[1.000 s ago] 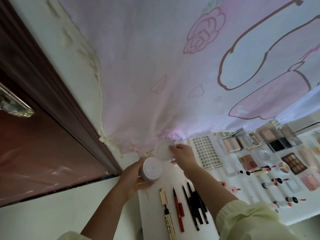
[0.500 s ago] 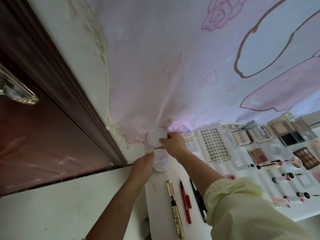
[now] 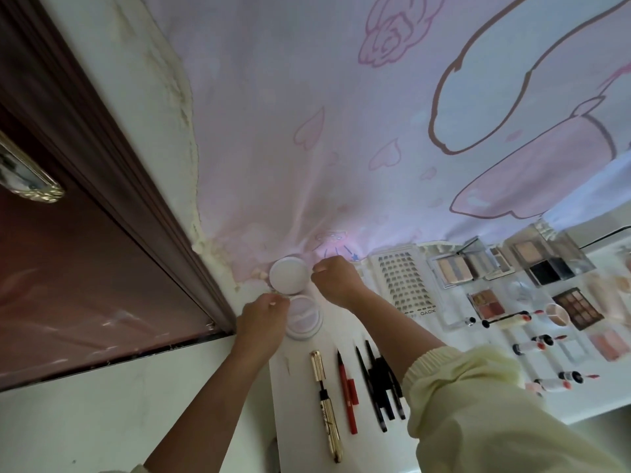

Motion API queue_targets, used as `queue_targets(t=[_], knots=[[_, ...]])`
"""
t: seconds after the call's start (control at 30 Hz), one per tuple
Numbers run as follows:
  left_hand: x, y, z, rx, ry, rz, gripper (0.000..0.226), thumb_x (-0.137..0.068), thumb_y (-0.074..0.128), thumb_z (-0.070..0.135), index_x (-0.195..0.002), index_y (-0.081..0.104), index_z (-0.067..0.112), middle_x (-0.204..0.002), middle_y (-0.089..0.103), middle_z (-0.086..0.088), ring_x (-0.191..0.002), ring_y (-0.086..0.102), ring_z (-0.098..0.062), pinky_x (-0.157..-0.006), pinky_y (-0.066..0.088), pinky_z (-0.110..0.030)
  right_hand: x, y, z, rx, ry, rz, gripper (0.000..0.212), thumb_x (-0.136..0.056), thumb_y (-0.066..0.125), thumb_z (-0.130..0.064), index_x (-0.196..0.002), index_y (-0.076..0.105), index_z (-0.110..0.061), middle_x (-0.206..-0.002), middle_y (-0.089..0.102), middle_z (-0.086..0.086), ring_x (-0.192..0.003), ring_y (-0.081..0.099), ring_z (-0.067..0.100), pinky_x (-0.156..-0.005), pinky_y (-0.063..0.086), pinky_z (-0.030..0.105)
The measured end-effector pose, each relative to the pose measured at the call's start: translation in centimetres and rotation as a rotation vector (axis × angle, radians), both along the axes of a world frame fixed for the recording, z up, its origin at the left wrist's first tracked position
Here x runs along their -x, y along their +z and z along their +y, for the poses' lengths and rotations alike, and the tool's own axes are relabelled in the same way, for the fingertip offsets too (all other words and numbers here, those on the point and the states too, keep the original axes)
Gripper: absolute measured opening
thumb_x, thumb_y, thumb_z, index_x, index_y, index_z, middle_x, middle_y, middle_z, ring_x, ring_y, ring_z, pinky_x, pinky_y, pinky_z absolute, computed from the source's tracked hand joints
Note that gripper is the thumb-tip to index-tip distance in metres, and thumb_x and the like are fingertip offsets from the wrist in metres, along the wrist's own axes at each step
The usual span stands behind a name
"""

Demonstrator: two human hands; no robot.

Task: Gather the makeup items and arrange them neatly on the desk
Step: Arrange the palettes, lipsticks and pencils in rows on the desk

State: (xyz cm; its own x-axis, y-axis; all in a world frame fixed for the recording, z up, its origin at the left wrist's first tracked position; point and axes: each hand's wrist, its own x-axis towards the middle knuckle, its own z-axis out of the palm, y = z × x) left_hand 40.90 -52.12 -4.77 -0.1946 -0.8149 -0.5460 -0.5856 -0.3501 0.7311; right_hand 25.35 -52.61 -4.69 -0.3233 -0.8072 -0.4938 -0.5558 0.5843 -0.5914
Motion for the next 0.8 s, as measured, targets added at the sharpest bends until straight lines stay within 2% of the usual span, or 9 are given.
queue_targets(t=[0.1,0.17,0.23,0.3,0.4,0.5,0.67,0.73,0.8], knots=[[1.1,0.5,-0.1,0.253,-0.021,-0.065,0.027,-0.090,0.052,0.029,-0.111,0.066,0.020,-0.115,0.063,-0.006,-0.111,0.055,-0.027,-0.103,0.039,-0.038,2.7,0.9,0.5,0.057,-0.029,0.042,0.022,-0.088,0.047,-0.006,-0.085,0.067,0.004,-0.081,0.059,0.008,-0.077,0.051,0.022,-0.054,0.034,0.017],[2.4,0.7,0.1,0.423,-0.112,-0.134,0.025,-0.090,0.056,0.023,-0.113,0.065,0.021,-0.119,0.061,-0.003,-0.116,0.048,-0.025,-0.098,0.028,-0.023,4.6,1.2,1.3,0.065,-0.087,0.087,0.024,-0.086,0.046,-0.004,-0.067,0.059,0.002,-0.066,0.050,0.006,-0.064,0.044,0.020,-0.048,0.030,0.020],[4.1,0.8,0.5,0.527,-0.238,-0.169,0.033,-0.089,0.058,0.026,-0.122,0.059,0.022,-0.129,0.054,0.002,-0.126,0.034,-0.022,-0.095,0.023,-0.019,6.7,1.2,2.2,0.052,-0.130,0.128,0.028,-0.085,0.045,-0.001,-0.057,0.048,-0.004,-0.058,0.046,0.007,-0.062,0.043,0.024,-0.048,0.028,0.023],[5.6,0.5,0.9,0.579,-0.419,-0.244,0.045,-0.090,0.055,0.034,-0.134,0.049,0.023,-0.139,0.045,0.006,-0.134,0.021,-0.020,-0.105,0.025,-0.028,8.0,0.7,3.3,0.031,-0.149,0.140,0.021,-0.085,0.046,0.000,-0.076,0.065,0.003,-0.079,0.065,0.015,-0.075,0.056,0.028,-0.058,0.034,0.023],[7.8,-0.6,1.2,0.603,-0.655,-0.419,0.059,-0.092,0.051,0.044,-0.144,0.033,0.022,-0.151,0.030,0.006,-0.141,0.008,-0.022,-0.111,0.018,-0.037,8.7,-0.3,4.8,-0.006,-0.141,0.133,0.032,-0.087,0.047,-0.004,-0.111,0.067,-0.006,-0.114,0.067,0.009,-0.096,0.059,0.020,-0.078,0.038,0.020],[9.5,-2.1,0.9,0.627,-0.745,-0.552,0.071,-0.089,0.052,0.053,-0.146,0.026,0.019,-0.153,0.026,0.002,-0.144,0.007,-0.025,-0.110,0.017,-0.044,9.1,-1.3,5.4,-0.012,-0.107,0.098,0.036,-0.087,0.046,-0.007,-0.118,0.063,-0.014,-0.121,0.064,0.006,-0.105,0.059,0.019,-0.082,0.039,0.021],[11.0,-3.5,0.2,0.696,-0.741,-0.666,0.074,-0.084,0.055,0.061,-0.142,0.034,0.021,-0.143,0.039,0.003,-0.134,0.023,-0.025,-0.099,0.023,-0.044,9.4,-1.9,5.3,-0.016,-0.060,0.057,0.036,-0.088,0.048,-0.010,-0.121,0.063,-0.009,-0.123,0.061,0.006,-0.110,0.058,0.021,-0.084,0.041,0.021],[11.2,-3.7,-0.2,0.729,-0.735,-0.667,0.074,-0.082,0.055,0.064,-0.140,0.037,0.022,-0.140,0.042,0.004,-0.133,0.025,-0.023,-0.098,0.023,-0.044,9.5,-2.0,5.0,-0.018,-0.084,-0.003,0.027,-0.087,0.047,-0.007,-0.105,0.066,-0.006,-0.106,0.063,0.007,-0.094,0.060,0.022,-0.072,0.043,0.022],[11.2,-3.8,-0.5,0.748,-0.739,-0.673,0.073,-0.082,0.054,0.065,-0.139,0.039,0.023,-0.139,0.043,0.005,-0.133,0.026,-0.022,-0.098,0.024,-0.044,9.6,-1.9,4.7,-0.025,-0.105,-0.028,0.020,-0.082,0.046,-0.001,-0.064,0.052,-0.005,-0.067,0.050,0.008,-0.062,0.046,0.020,-0.055,0.033,0.022]])
